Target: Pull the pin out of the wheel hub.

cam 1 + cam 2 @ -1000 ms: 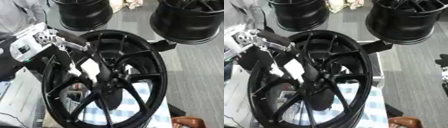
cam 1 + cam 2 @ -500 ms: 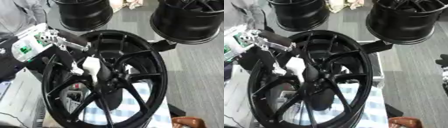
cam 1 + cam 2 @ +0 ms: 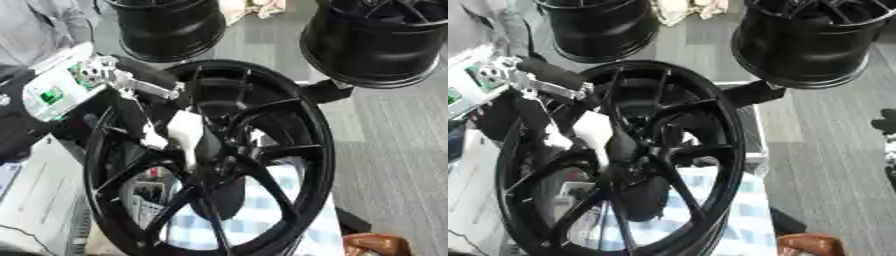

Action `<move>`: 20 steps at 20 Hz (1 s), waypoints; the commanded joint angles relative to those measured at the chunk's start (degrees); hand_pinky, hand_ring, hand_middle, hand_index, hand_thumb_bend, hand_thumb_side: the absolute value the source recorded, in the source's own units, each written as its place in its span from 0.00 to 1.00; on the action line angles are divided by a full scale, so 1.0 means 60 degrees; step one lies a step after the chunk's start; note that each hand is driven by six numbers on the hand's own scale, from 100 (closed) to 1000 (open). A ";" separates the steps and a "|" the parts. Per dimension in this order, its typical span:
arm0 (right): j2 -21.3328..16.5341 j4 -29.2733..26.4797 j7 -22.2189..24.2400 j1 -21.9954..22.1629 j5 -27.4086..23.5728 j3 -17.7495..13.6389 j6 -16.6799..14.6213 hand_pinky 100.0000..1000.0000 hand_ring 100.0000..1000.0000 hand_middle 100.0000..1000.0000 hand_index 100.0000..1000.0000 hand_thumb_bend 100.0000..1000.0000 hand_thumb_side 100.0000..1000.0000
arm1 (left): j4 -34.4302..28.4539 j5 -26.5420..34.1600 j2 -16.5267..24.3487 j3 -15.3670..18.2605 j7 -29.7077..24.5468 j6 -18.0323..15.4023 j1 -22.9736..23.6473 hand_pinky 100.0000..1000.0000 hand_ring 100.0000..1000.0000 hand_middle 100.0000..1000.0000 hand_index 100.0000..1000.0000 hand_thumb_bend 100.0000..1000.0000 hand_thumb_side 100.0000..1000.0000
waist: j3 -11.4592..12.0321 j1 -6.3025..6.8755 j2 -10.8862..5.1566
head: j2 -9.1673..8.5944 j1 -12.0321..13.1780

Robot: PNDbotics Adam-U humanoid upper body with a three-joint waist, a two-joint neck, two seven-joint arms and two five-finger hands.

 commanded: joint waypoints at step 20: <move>-0.0118 -0.0170 -0.0198 0.0032 0.0084 -0.0242 -0.0050 0.87 0.71 0.54 0.69 0.00 0.61 | 0.1342 0.0717 0.2084 0.4817 0.0777 0.0493 0.0690 0.64 0.46 0.23 0.47 0.00 0.09 | 0.0311 -0.0078 -0.0067 | 0.0045 -0.0366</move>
